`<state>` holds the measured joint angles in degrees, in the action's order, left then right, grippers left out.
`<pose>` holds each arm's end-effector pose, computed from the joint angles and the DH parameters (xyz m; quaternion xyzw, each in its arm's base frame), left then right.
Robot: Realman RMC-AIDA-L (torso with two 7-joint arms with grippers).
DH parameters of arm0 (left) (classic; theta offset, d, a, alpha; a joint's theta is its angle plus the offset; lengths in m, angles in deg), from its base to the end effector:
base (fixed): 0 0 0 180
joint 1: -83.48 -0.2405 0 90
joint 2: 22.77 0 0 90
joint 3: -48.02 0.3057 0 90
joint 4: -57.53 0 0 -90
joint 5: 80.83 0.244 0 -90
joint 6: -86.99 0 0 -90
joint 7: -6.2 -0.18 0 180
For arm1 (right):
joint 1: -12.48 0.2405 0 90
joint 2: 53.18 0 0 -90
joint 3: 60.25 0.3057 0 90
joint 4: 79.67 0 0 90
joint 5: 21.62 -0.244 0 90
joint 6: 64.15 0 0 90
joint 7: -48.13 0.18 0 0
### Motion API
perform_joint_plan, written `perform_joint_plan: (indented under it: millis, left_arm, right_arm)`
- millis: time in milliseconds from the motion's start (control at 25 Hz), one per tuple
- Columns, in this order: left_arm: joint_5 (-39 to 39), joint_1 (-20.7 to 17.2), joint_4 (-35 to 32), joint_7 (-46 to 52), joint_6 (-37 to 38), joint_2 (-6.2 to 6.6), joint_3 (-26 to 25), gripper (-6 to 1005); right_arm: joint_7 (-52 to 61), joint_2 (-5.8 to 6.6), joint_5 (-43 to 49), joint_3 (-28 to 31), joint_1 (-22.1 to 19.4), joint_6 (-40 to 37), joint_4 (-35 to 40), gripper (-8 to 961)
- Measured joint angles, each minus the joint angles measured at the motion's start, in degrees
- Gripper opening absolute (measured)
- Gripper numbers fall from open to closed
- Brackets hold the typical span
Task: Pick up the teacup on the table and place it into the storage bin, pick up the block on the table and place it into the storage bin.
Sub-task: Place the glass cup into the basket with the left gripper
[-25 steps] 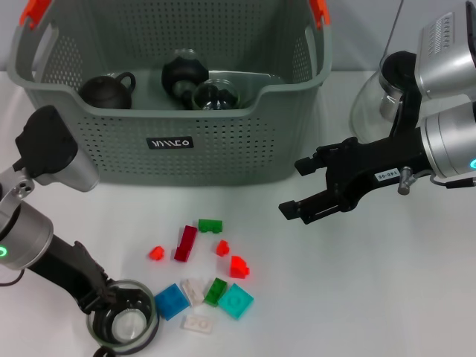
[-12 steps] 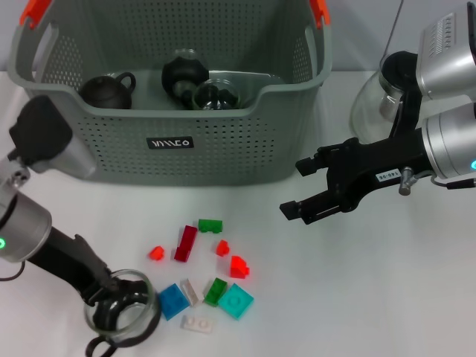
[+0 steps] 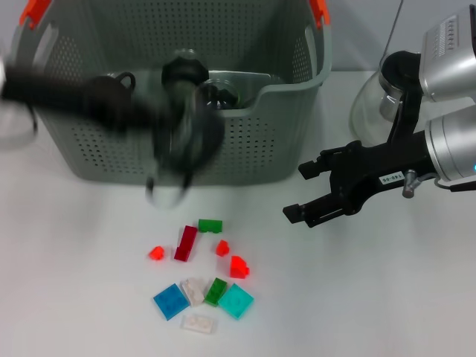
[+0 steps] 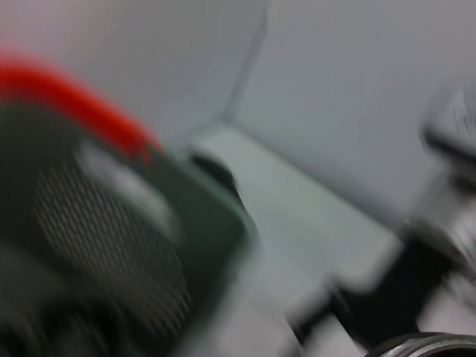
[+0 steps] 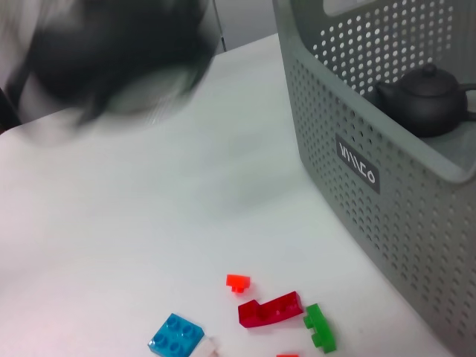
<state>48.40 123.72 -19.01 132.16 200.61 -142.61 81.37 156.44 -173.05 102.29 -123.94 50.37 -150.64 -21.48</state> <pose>-0.1951 0.4078 0.0606 -0.9371 -0.3132 -0.1328 0.0782 0.2047 0.4292 -0.0740 -0.9810 0.1787 0.0513 0.0560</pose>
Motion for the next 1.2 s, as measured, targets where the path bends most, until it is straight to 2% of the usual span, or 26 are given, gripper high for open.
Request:
perform_joint_plan:
  millis: [40, 80, 120, 160, 240, 360, 480, 600, 760, 800, 1000, 1200]
  left_arm:
    - [-1.5, 1.6, 0.9, 0.5, -2.5, 1.55, -0.3, 49]
    - [-1.5, 1.6, 0.9, 0.5, -2.5, 1.55, -0.3, 50]
    - [-2.2, 2.8, 1.7, 0.9, -5.0, 2.66, -0.1, 51]
    - [-0.8, 6.4, 5.0, 2.0, -13.9, 5.53, 3.3, 51]
    - [1.7, 8.4, 7.2, 2.9, -20.4, 6.77, 6.2, 53]
    - [9.2, 12.1, 12.1, 5.3, -32.7, 7.69, 12.0, 55]
    - [18.3, 15.7, 18.5, 7.4, -42.7, 7.56, 16.0, 57]
    - [25.7, 18.7, 25.3, 8.8, -51.1, 6.90, 17.7, 59]
    - [29.0, 19.8, 29.1, 8.9, -56.2, 6.19, 18.2, 61]
    - [32.0, 20.2, 32.7, 8.9, -61.2, 5.24, 18.8, 62]
    - [34.2, 20.3, 35.9, 8.9, -67.0, 4.00, 20.9, 65]
    - [34.4, 20.2, 38.2, 8.8, -69.2, 3.79, 21.7, 68]
  right_arm:
    - [-0.1, 0.01, 0.0, 0.0, 0.0, -0.1, 0.0, 944]
    - [-0.1, 0.05, 0.0, 0.0, 0.0, -0.1, -0.1, 944]
    - [-0.1, 0.06, 0.0, -0.1, 0.0, -0.1, -0.1, 944]
    - [0.0, 0.09, 0.1, -0.2, 0.1, -0.2, -0.2, 944]
    - [0.3, 0.14, 0.1, -0.4, 0.4, -0.7, -0.2, 944]
    - [0.3, 0.12, 0.1, -0.5, 0.6, -1.2, -0.1, 945]
    - [0.4, 0.04, 0.1, -0.5, 1.0, -1.3, -0.1, 945]
    - [0.5, -0.03, 0.1, -0.6, 1.2, -1.5, -0.3, 945]
    - [0.7, -0.07, 0.1, -0.5, 1.2, -1.5, -0.3, 945]
    - [0.9, -0.07, 0.1, -0.5, 1.2, -1.5, -0.3, 945]
    - [1.3, -0.01, 0.1, -0.5, 1.2, -1.5, -0.3, 944]
    - [1.4, 0.00, 0.1, -0.5, 1.5, -1.5, -0.2, 944]
